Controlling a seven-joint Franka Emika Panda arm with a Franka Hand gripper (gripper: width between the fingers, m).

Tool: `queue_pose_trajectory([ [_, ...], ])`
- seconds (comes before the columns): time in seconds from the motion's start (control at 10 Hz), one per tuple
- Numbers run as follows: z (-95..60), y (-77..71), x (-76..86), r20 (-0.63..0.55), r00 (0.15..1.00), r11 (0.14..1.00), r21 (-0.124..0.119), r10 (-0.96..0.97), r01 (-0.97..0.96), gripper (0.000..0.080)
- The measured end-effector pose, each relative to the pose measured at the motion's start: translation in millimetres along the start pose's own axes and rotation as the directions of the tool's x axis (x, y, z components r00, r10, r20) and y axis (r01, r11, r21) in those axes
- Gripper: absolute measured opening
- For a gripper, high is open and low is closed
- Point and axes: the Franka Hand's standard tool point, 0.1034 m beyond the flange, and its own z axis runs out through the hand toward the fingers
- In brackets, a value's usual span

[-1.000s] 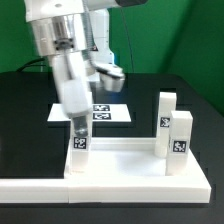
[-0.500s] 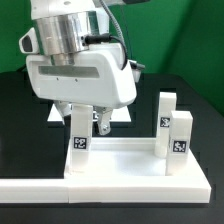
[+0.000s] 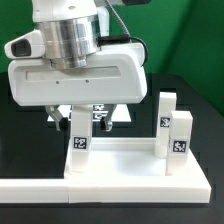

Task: Assemble desk

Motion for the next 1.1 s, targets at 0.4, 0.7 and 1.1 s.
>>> queue_pose_trajectory([
  [0.4,0.7,6.3,-0.1,0.0,0.971,0.971,-0.005,0.239,-0.239,0.0306],
  [0.7,0.9,12.5,1.4,-0.023,0.75,0.75,0.052,0.661,-0.659,0.0299],
  [1.1,2.6,4.7,-0.1,0.063,0.317,0.313,0.072,0.946,-0.947,0.03],
])
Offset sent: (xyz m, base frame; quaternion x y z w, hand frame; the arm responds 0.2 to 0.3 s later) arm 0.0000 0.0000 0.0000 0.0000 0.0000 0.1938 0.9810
